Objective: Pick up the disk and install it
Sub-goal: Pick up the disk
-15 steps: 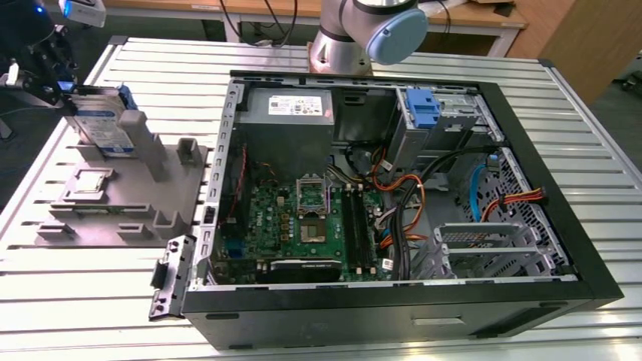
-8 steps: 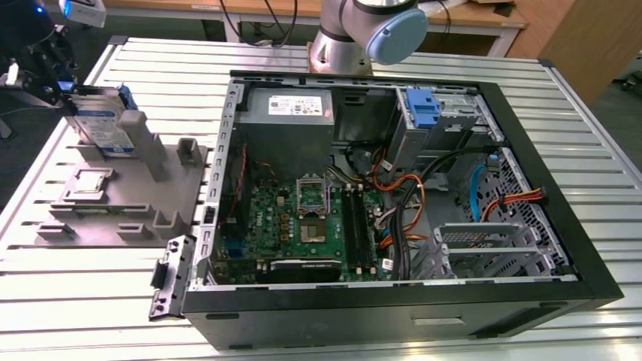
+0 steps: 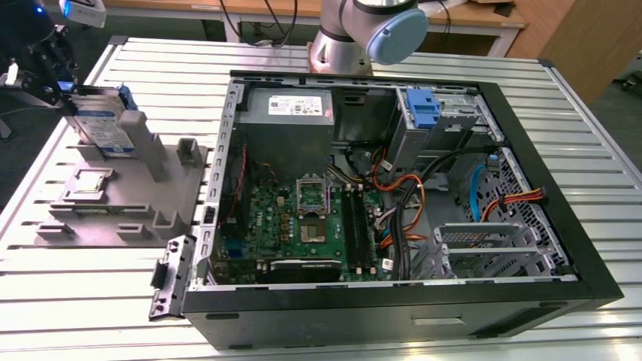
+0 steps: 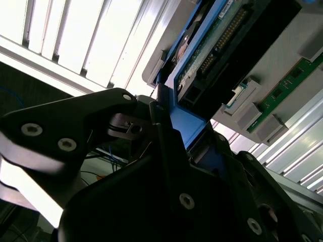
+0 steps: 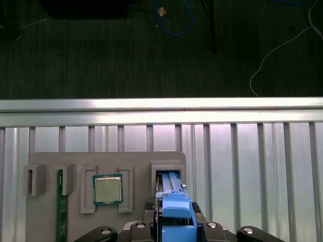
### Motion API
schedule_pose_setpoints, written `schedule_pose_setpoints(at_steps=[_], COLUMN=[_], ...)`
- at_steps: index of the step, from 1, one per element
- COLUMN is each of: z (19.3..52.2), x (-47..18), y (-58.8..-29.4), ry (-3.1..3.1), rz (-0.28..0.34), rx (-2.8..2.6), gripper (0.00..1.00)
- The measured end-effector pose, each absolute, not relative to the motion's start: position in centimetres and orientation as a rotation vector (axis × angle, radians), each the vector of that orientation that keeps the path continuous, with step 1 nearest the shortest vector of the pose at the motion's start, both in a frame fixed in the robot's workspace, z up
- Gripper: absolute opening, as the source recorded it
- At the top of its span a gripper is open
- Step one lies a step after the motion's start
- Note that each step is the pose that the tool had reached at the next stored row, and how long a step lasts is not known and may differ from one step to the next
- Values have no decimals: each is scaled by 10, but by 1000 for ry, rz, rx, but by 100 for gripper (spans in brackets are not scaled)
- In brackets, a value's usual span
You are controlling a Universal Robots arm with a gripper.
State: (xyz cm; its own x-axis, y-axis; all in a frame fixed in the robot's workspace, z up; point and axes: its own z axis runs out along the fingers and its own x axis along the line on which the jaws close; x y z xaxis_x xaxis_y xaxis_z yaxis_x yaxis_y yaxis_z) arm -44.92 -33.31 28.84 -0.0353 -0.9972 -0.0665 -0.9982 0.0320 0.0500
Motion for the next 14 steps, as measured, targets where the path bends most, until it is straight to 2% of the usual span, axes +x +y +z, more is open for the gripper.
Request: schedule_pose_setpoints(at_steps=[14], z=[295], x=[-449], y=[-333], ry=[2247], rz=[129], rx=[-2172], gripper=[37])
